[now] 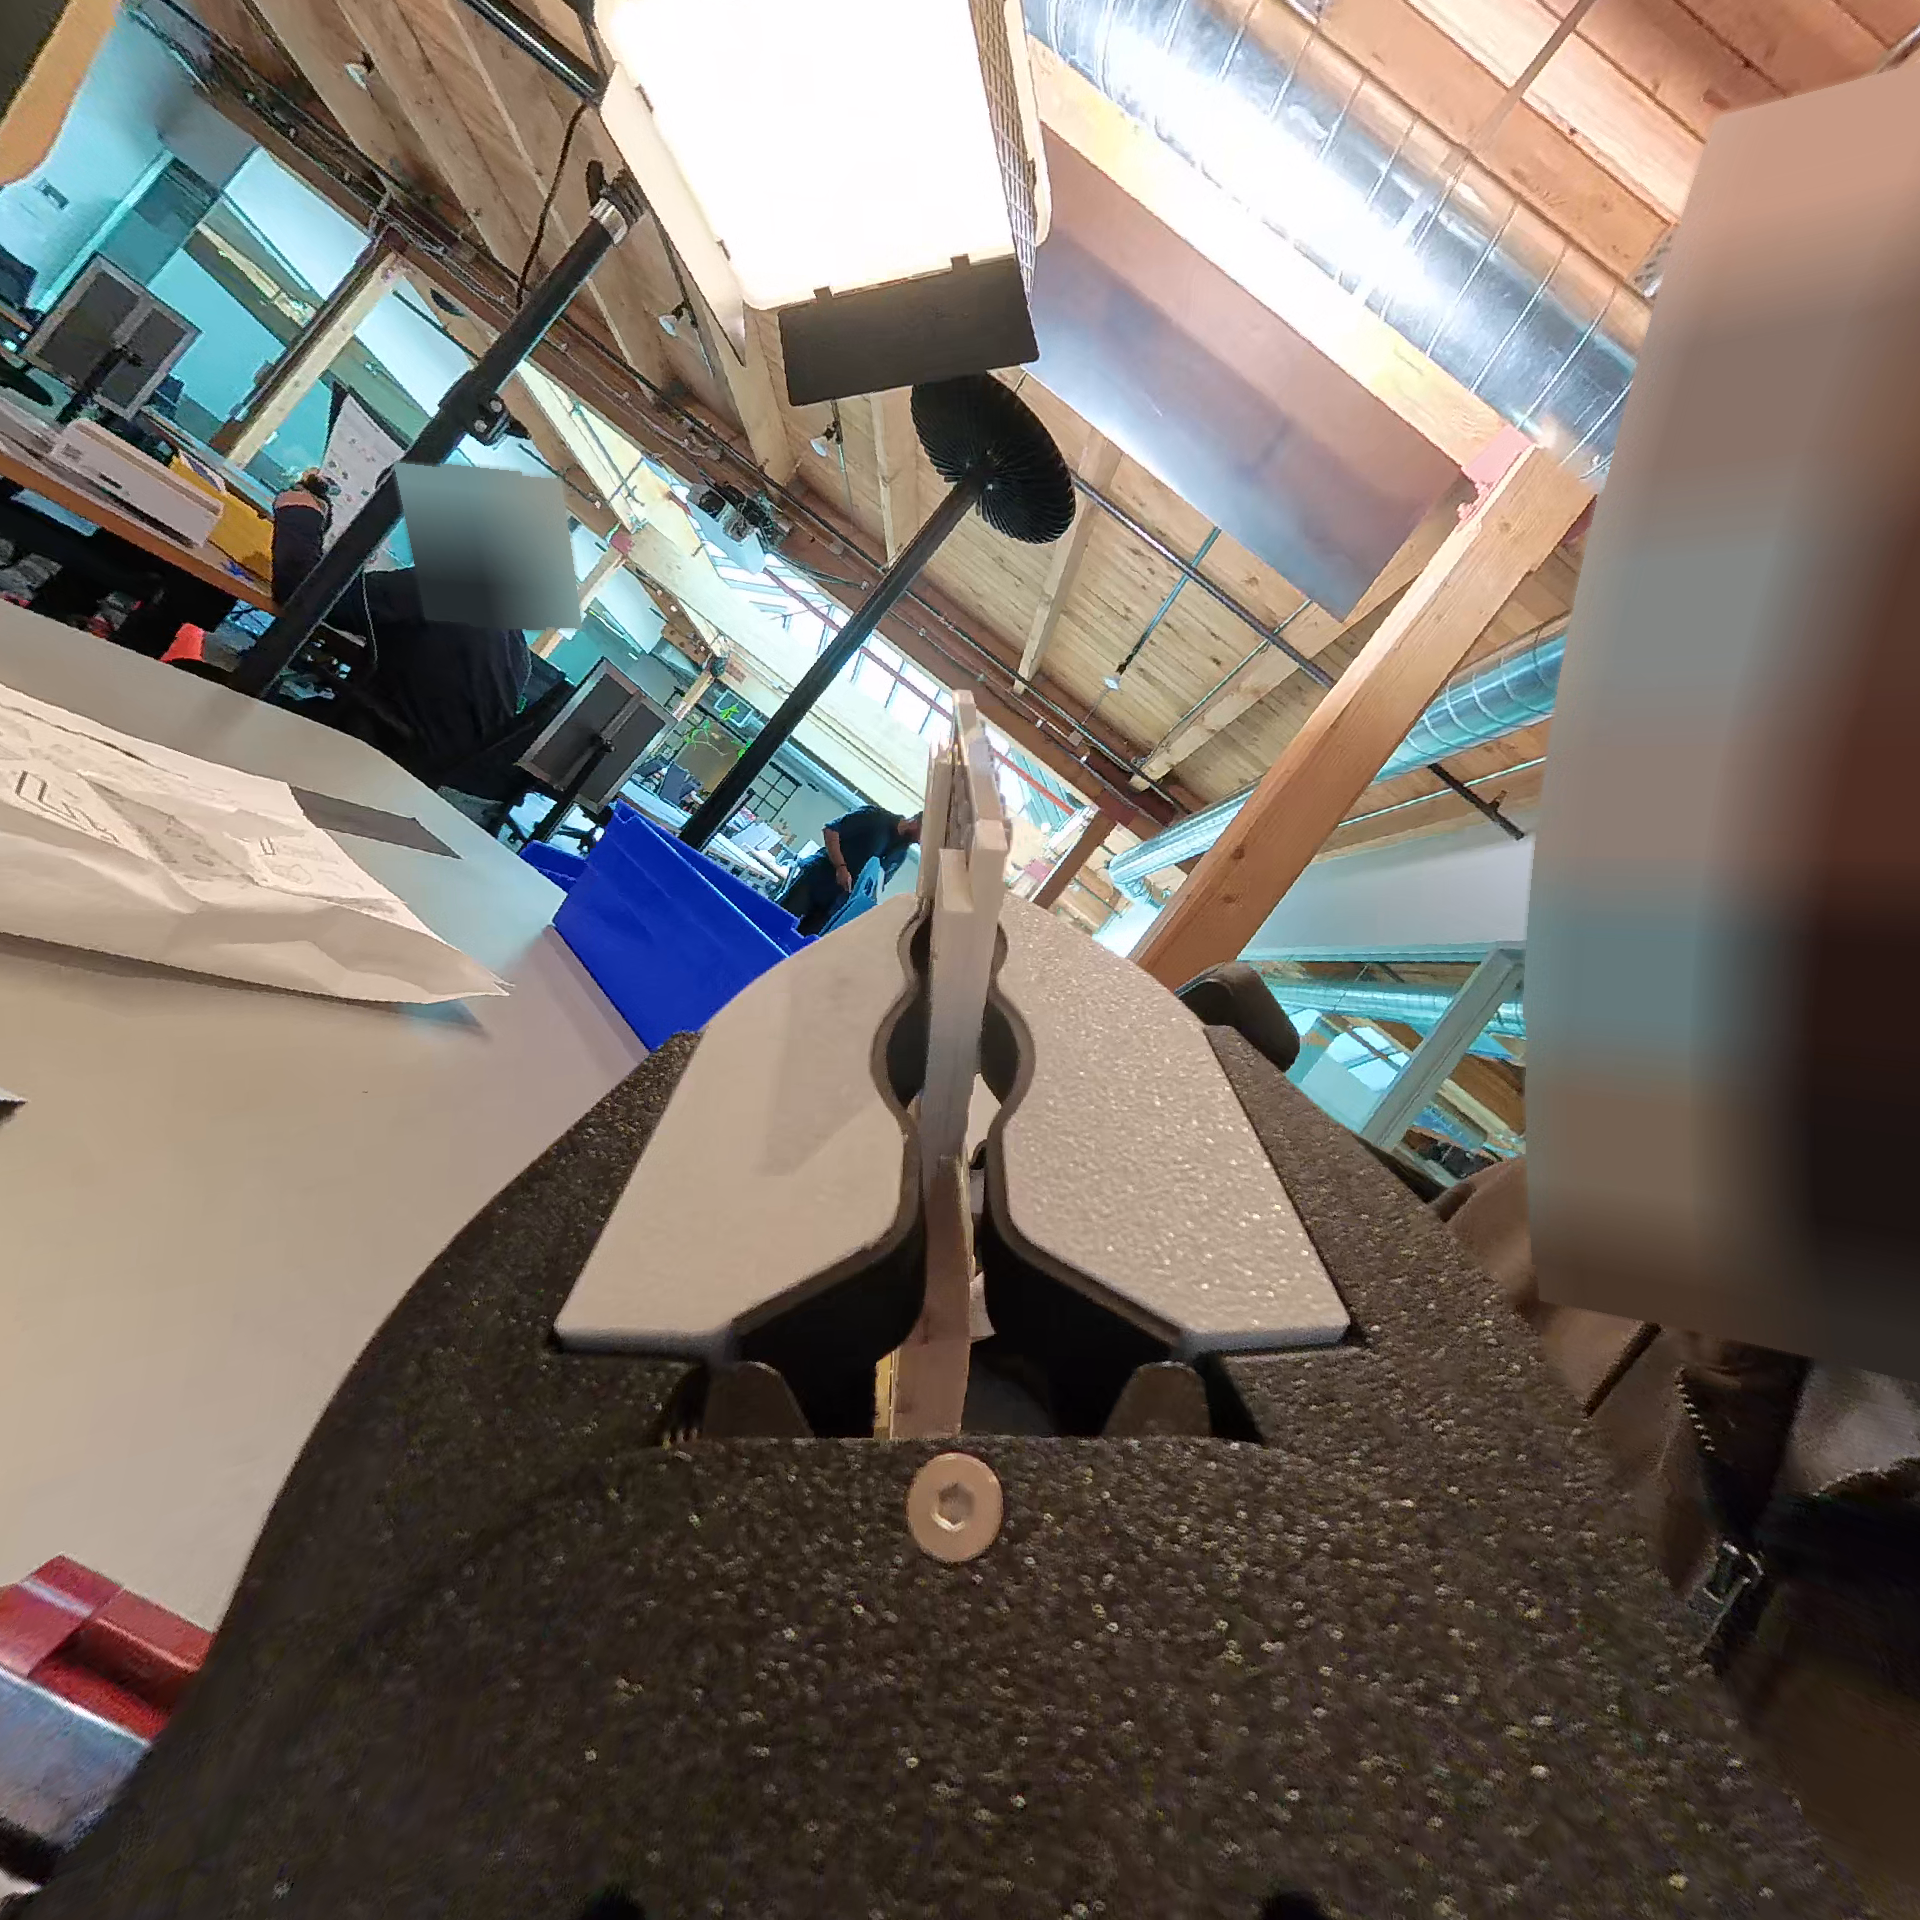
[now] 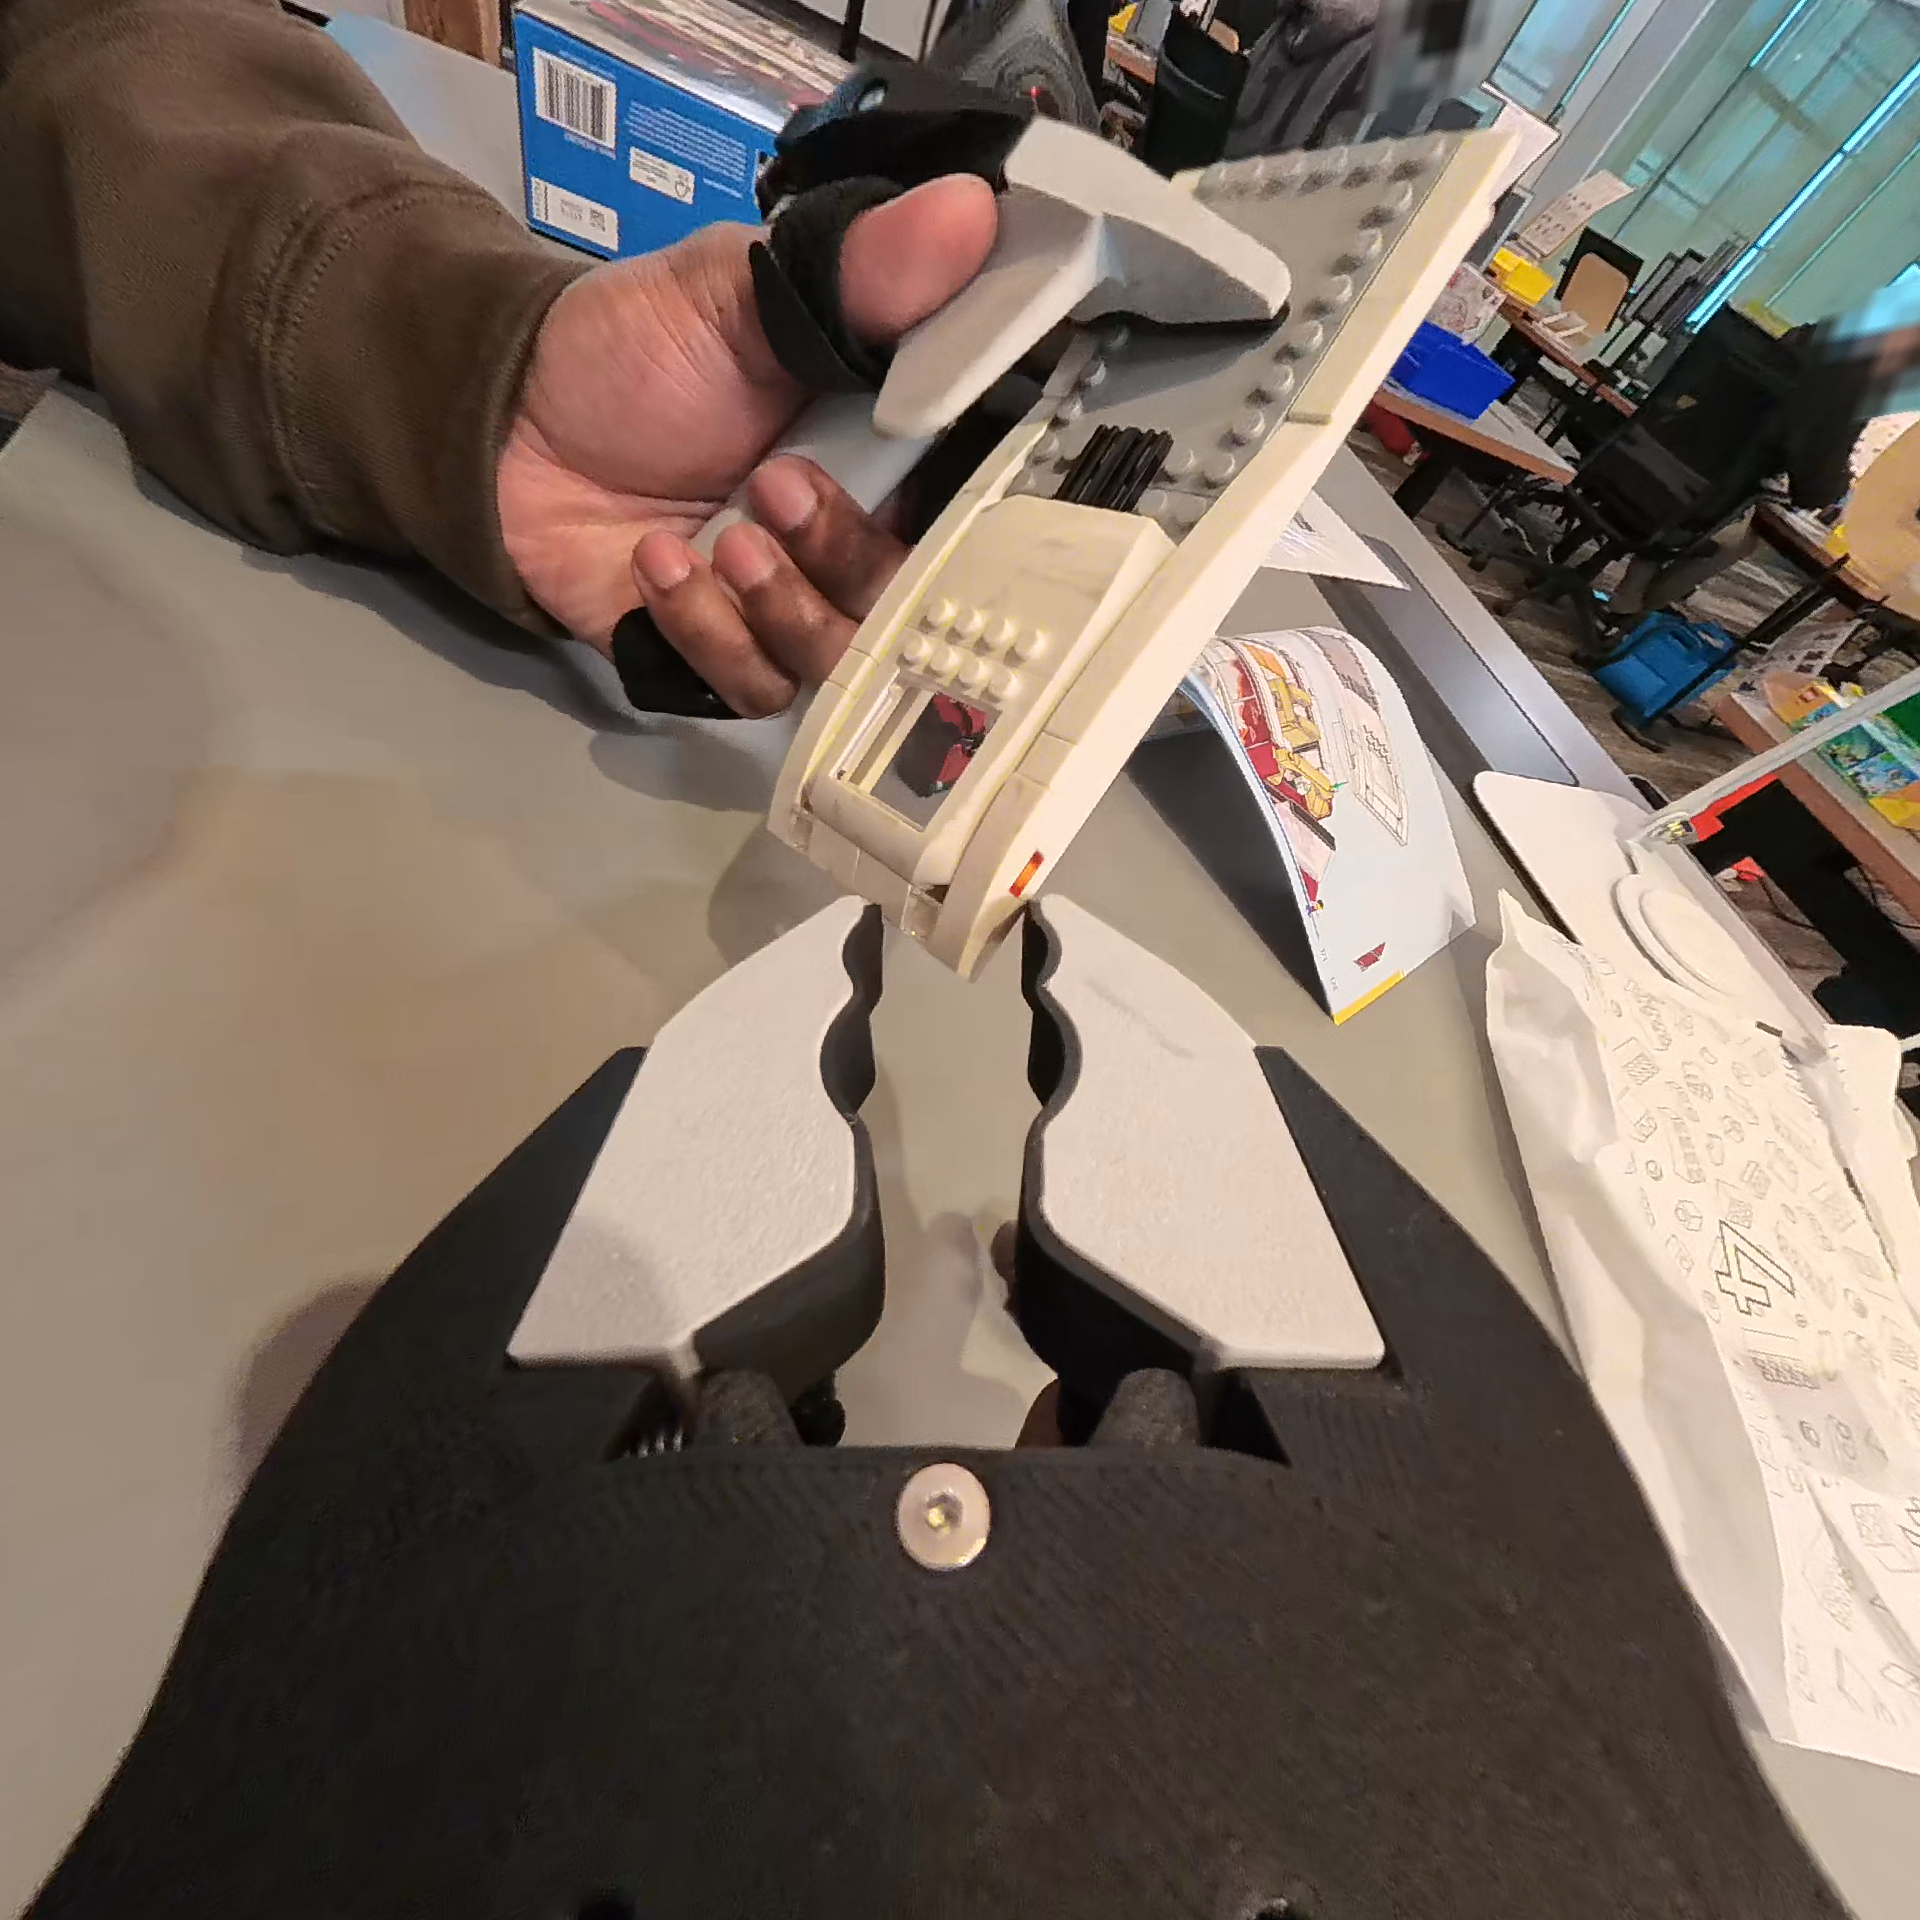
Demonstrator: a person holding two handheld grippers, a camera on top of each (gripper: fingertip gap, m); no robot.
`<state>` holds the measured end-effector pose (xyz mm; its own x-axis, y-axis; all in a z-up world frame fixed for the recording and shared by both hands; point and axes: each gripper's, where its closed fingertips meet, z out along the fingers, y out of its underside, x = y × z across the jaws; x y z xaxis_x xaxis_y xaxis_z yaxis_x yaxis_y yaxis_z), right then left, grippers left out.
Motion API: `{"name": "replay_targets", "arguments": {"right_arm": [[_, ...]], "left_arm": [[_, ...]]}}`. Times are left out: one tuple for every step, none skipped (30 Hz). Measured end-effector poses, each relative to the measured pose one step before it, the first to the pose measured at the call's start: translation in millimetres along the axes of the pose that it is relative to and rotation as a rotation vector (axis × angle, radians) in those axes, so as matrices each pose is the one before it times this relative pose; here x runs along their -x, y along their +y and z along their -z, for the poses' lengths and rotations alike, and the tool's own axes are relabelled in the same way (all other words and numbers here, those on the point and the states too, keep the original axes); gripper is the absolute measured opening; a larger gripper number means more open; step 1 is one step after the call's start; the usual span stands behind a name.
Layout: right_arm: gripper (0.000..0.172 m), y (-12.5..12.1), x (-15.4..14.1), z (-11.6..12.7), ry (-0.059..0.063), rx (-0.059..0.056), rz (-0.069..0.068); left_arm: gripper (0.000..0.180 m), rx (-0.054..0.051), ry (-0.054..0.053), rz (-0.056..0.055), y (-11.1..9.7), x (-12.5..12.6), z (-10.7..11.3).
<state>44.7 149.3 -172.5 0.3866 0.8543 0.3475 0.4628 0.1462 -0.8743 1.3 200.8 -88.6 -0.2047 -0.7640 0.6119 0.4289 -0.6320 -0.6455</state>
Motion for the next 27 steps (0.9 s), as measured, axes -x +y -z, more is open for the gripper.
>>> {"name": "replay_targets", "arguments": {"right_arm": [[0.025, 0.31, 0.29, 0.03, -0.0074, -0.0005, -0.0115], [0.024, 0.53, 0.21, -0.05, -0.0081, 0.0014, -0.0122], [0.023, 0.83, -0.14, -0.09, -0.0054, 0.0032, -0.0091], [0.022, 0.58, -0.14, -0.08, -0.0026, 0.0020, -0.0055], [0.022, 0.59, -0.09, -0.06, -0.0020, 0.0015, -0.0043], [0.022, 0.74, -0.10, -0.13, -0.0020, 0.0033, -0.0045], [0.021, 0.46, -0.28, -0.06, -0.0020, 0.0018, -0.0051], [0.021, 0.22, -0.11, 0.14, -0.0027, -0.0012, -0.0059], [0.020, -0.06, -0.37, 0.31, -0.0022, -0.0021, -0.0067], [0.019, -0.33, -0.42, 0.35, -0.0029, -0.0035, -0.0091], [0.018, -0.54, -0.34, 0.51, -0.0038, -0.0053, -0.0107], [0.018, -0.61, -0.46, 0.57, -0.0031, -0.0050, -0.0104], [0.017, -0.56, -0.17, 0.50, -0.0050, -0.0038, -0.0100], [0.017, -0.34, 0.02, 0.39, -0.0053, -0.0027, -0.0090], [0.017, -0.28, 0.05, 0.25, -0.0041, -0.0028, -0.0075], [0.017, -0.23, -0.03, 0.12, -0.0037, -0.0018, -0.0070], [0.017, -0.03, 0.12, 0.01, -0.0039, -0.0013, -0.0078], [0.017, -0.23, 0.07, 0.18, -0.0053, -0.0026, -0.0110], [0.016, -0.38, -0.07, 0.17, -0.0066, -0.0039, -0.0149], [0.016, -0.28, -0.42, 0.32, -0.0055, -0.0037, -0.0174], [0.016, 0.01, -0.45, 0.22, -0.0068, -0.0026, -0.0180], [0.016, 0.15, -0.13, 0.25, -0.0081, -0.0026, -0.0173], [0.016, 0.08, -0.21, 0.16, -0.0078, -0.0025, -0.0175], [0.015, 0.09, -0.30, 0.03, -0.0065, -0.0015, -0.0188], [0.015, 0.06, -0.47, -0.17, -0.0053, -0.0017, -0.0206], [0.015, -0.72, -0.36, 0.12, -0.0047, -0.0064, -0.0207], [0.015, 0.19, 0.53, 0.02, -0.0106, 0.0002, -0.0145]], "left_arm": [[0.005, 0.0065, -0.0028, -0.0146, 0.37, -0.73, -0.60], [0.006, 0.0077, -0.0041, -0.0142, 0.63, -0.49, -0.63], [0.006, 0.0076, -0.0032, -0.0128, 0.72, -0.45, -0.51], [0.006, 0.0055, -0.0024, -0.0106, 0.53, -0.34, -0.42], [0.006, 0.0044, -0.0032, -0.0075, 0.48, -0.08, -0.26], [0.007, 0.0043, -0.0055, -0.0036, 0.60, 0.65, -0.29], [0.008, 0.0034, -0.0036, 0.0007, 0.53, 0.66, -0.23], [0.009, 0.0026, -0.0050, 0.0043, 0.33, 1.18, 0.00], [0.011, 0.0016, -0.0073, 0.0056, 0.28, 1.58, -0.01], [0.012, 0.0007, -0.0044, 0.0056, 0.21, 1.12, -0.07], [0.014, 0.0023, -0.0035, 0.0063, 0.47, 1.08, -0.25], [0.016, 0.0037, -0.0044, 0.0056, 0.67, 0.99, -0.29], [0.017, 0.0014, -0.0027, 0.0018, 0.38, 0.46, -0.11], [0.017, -0.0001, -0.0008, -0.0003, -0.01, 0.13, 0.00], [0.017, 0.0004, -0.0001, -0.0005, 0.08, -0.08, -0.09], [0.017, 0.0013, -0.0005, -0.0003, 0.11, -0.01, -0.17], [0.017, 0.0013, -0.0006, -0.0007, 0.07, 0.02, -0.08], [0.017, 0.0004, -0.0010, 0.0001, 0.09, 0.14, -0.06], [0.017, 0.0000, -0.0001, 0.0020, 0.09, 0.18, -0.13], [0.017, 0.0004, 0.0000, 0.0040, 0.10, 0.37, -0.07], [0.017, 0.0013, 0.0004, 0.0046, 0.25, 0.29, -0.10], [0.017, 0.0019, -0.0003, 0.0035, 0.46, 0.41, -0.22], [0.017, 0.0020, -0.0004, 0.0028, 0.46, 0.34, -0.24], [0.018, 0.0040, -0.0008, 0.0034, 0.80, 0.38, -0.28], [0.018, 0.0092, -0.0027, 0.0028, 1.66, 0.71, -0.59], [0.018, 0.0184, -0.0066, 0.0000, 3.34, 1.24, -1.05], [0.019, 0.0046, -0.0031, 0.0000, 1.51, 0.47, -0.72]]}}
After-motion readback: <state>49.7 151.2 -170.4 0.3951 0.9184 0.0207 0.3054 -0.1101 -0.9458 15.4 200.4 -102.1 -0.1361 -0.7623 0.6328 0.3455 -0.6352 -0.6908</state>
